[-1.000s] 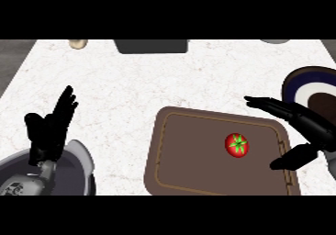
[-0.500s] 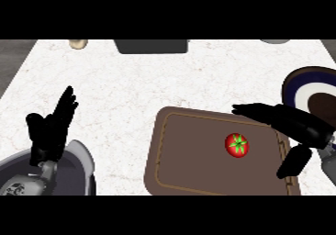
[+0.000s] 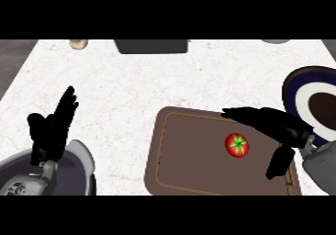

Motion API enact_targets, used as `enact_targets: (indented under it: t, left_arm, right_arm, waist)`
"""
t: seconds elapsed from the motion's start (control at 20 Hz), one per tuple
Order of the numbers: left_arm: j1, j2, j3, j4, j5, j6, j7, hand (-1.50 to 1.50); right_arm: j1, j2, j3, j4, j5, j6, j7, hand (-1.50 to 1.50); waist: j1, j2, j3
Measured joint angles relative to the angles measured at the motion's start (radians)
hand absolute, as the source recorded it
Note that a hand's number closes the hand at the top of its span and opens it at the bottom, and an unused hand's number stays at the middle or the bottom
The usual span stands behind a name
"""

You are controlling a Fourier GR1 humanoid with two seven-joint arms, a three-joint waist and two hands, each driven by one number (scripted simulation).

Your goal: Pick the tomato from the tray and place it in the plate

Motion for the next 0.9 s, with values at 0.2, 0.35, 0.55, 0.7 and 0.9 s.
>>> enact_targets:
  t: [0.2, 0.35, 0.55, 0.7, 0.9]
  left_arm:
    - [0.007, -0.01, 0.003, -0.011, -0.017, 0.008, -0.011, 0.0]
    - [0.011, -0.014, 0.004, -0.013, -0.022, 0.004, -0.02, 0.0]
    - [0.011, -0.014, 0.01, -0.014, -0.022, -0.003, -0.01, 0.0]
    - [0.01, -0.016, 0.01, -0.015, -0.03, -0.005, 0.002, 0.0]
    - [0.014, -0.019, 0.016, -0.017, -0.03, -0.011, -0.003, 0.0]
  right_arm:
    - [-0.016, 0.026, 0.006, 0.028, 0.023, 0.017, 0.002, -1.5]
    - [-0.014, 0.045, 0.013, 0.047, 0.047, 0.014, -0.007, -1.5]
    - [-0.006, 0.068, 0.017, 0.071, 0.072, 0.008, -0.019, -1.5]
    - [-0.004, 0.097, 0.023, 0.089, 0.097, -0.004, -0.017, -1.5]
    - [-0.003, 0.123, 0.032, 0.122, 0.129, -0.014, -0.029, 1.5]
  waist:
    - [0.003, 0.0, -0.001]
    - [0.002, 0.0, 0.0]
    - [0.001, 0.001, 0.0]
    - [0.0, 0.001, -0.001]
    - [0.001, 0.001, 0.0]
